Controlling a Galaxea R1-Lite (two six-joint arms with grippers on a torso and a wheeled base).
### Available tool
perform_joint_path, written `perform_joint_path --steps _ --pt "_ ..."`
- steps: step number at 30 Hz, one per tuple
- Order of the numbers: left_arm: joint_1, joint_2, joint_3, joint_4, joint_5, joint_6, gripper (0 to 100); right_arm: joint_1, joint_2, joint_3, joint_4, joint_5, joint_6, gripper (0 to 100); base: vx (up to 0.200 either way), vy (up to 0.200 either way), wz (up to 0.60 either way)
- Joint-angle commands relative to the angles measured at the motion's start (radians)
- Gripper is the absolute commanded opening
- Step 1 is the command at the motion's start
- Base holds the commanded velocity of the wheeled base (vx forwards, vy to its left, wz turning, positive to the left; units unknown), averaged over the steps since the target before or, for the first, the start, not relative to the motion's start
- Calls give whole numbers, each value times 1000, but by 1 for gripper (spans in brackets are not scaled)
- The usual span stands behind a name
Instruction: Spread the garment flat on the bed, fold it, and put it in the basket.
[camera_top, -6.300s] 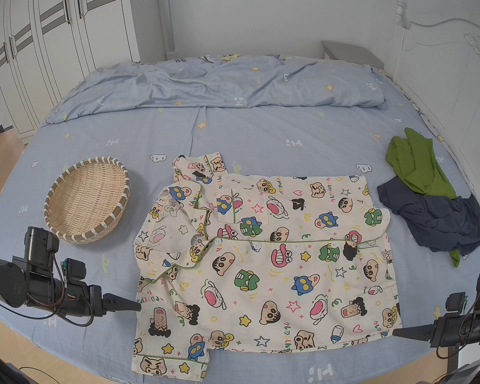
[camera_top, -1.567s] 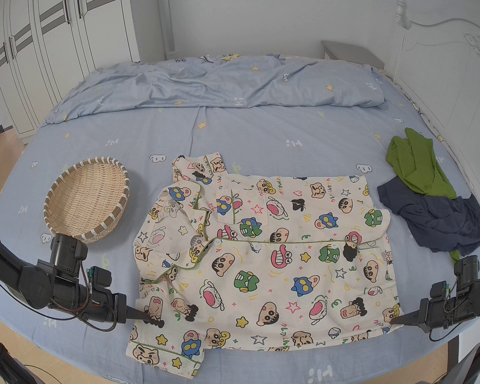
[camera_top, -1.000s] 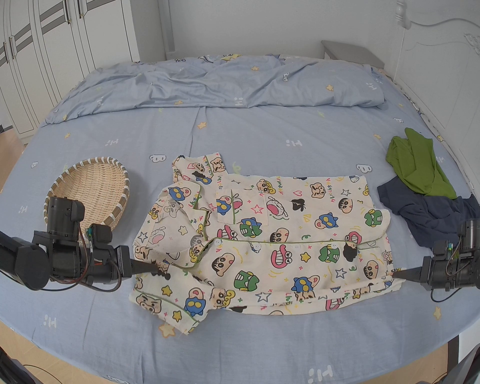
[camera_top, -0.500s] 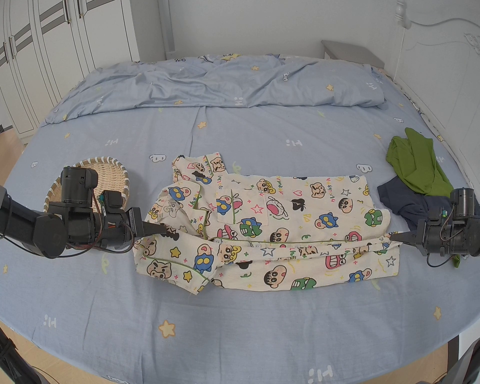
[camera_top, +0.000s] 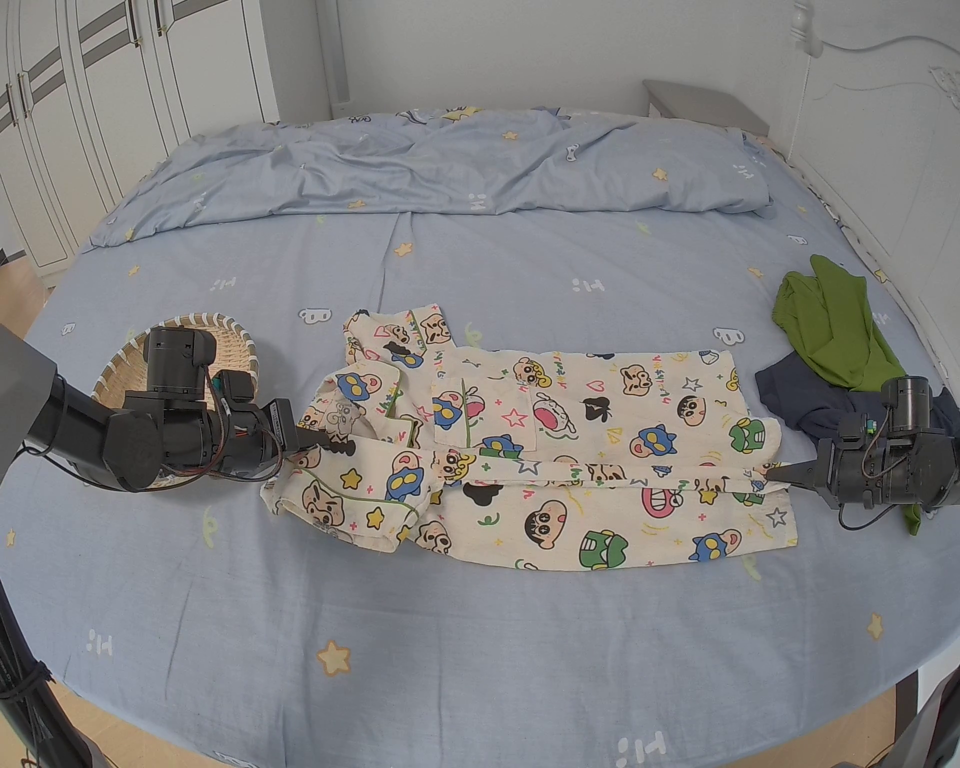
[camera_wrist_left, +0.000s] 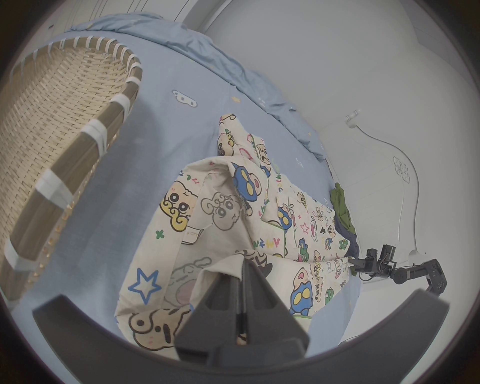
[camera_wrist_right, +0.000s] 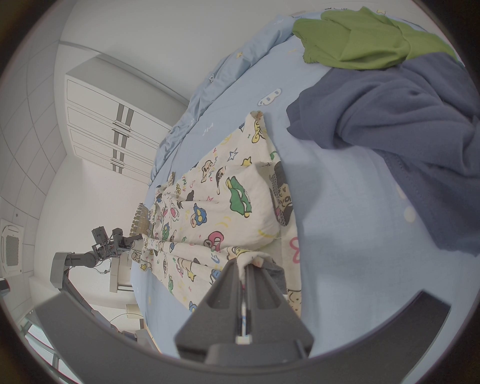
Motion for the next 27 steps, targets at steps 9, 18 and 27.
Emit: perform_joint_path --steps 9,18,27 --pt "-13 21 1 1 0 0 100 0 29 9 -16 2 0 100 0 0 0" --pt "1 2 2 1 2 0 100 -11 -34 13 -13 8 11 100 0 0 0" --pt "2 -94 8 14 100 5 100 -12 -162 35 -10 10 46 100 0 0 0"
